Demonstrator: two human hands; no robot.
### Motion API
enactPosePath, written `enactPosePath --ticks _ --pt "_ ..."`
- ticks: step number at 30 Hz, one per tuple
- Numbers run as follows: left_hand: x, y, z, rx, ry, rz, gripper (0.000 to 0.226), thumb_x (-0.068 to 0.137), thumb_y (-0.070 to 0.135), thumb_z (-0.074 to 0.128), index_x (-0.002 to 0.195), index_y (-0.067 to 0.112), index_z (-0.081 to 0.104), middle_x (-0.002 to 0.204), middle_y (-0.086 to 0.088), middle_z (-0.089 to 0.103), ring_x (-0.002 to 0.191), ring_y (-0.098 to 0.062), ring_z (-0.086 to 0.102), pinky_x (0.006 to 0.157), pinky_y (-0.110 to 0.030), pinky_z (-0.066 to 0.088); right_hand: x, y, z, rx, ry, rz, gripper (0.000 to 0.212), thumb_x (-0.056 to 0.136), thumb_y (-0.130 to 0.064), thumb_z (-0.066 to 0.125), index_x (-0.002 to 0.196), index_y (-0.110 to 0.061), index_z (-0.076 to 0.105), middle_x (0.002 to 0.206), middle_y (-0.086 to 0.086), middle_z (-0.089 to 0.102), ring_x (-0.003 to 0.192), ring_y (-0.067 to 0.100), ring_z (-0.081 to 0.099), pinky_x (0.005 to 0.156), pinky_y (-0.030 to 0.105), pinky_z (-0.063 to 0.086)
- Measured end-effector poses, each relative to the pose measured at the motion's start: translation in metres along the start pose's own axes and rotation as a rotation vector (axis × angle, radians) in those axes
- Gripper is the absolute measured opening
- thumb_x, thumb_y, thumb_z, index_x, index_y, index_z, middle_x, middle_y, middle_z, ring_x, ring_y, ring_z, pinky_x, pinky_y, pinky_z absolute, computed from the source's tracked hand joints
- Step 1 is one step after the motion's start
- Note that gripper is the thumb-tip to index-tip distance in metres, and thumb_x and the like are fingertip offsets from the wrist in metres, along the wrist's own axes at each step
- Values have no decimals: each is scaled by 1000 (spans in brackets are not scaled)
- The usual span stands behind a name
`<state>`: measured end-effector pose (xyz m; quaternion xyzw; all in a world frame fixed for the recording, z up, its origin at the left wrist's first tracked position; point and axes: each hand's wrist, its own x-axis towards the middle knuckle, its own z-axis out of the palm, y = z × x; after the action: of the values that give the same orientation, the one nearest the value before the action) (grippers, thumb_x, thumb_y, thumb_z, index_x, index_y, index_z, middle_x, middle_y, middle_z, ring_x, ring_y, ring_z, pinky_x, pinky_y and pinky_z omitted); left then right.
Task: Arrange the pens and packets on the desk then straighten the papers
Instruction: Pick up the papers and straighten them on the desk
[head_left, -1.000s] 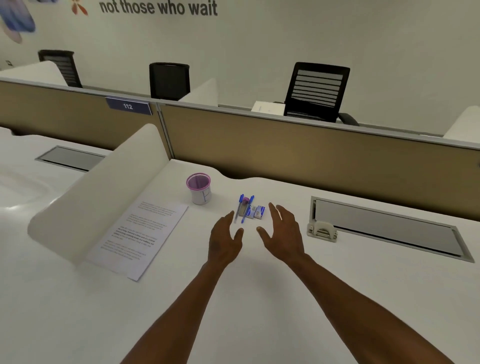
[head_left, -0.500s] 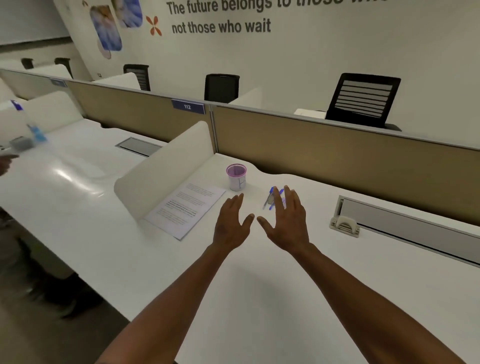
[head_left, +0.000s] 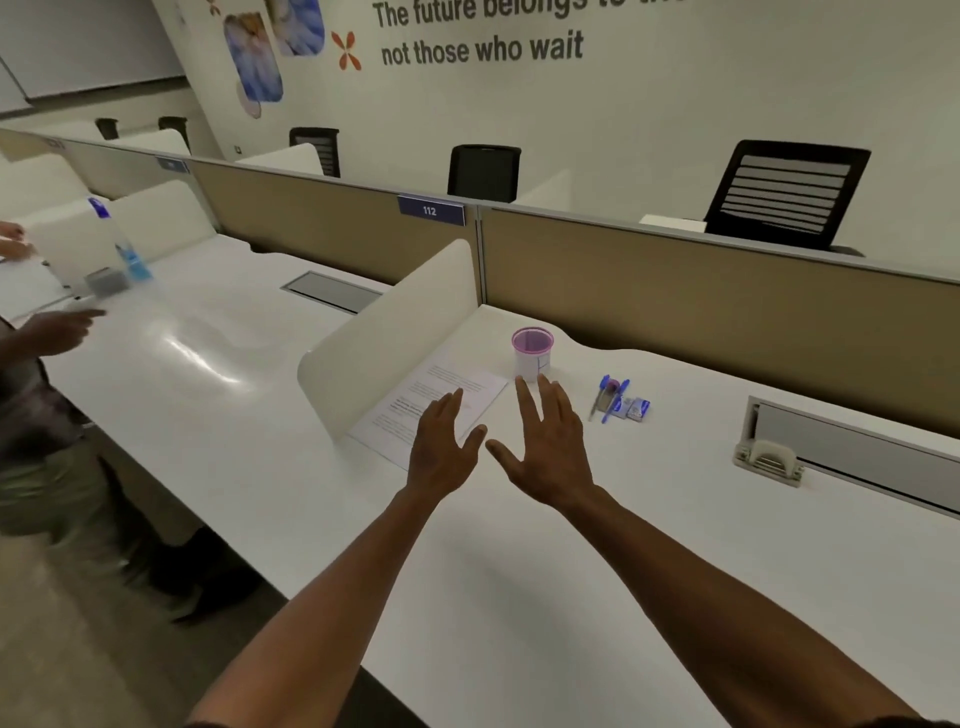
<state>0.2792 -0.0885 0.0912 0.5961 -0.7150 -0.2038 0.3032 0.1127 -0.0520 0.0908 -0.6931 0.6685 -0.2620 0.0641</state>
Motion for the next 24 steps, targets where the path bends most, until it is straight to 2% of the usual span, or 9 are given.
enactPosePath --ticks 9,12,17,24 --pt "55 -75 -19 5 -48 -28 68 93 38 61 151 15 35 154 -5 40 144 -23 34 119 -39 27 42 -29 61 11 -42 79 95 83 -79 36 154 -34 -8 167 4 2 154 28 4 121 49 17" --pt "67 -92 -16 -9 -63 -45 67 93 38 62 150 13 37 153 -7 42 143 -24 36 118 -40 29 52 -31 76 28 -55 124 95 83 -79 37 154 -35 -7 167 4 3 154 29 5 120 49 17" --pt "81 -119 -9 -14 -101 -125 68 93 39 61 151 14 35 155 -8 39 145 -24 31 118 -36 24 66 -31 96 31 -89 172 96 82 -80 35 155 -33 -6 167 6 5 153 30 6 120 47 19" --pt "102 -150 -3 8 -129 -188 67 94 37 60 150 10 36 154 -10 40 144 -26 33 117 -39 29 81 -31 126 62 -180 231 96 84 -75 43 156 -29 -1 165 8 12 152 28 13 118 46 23"
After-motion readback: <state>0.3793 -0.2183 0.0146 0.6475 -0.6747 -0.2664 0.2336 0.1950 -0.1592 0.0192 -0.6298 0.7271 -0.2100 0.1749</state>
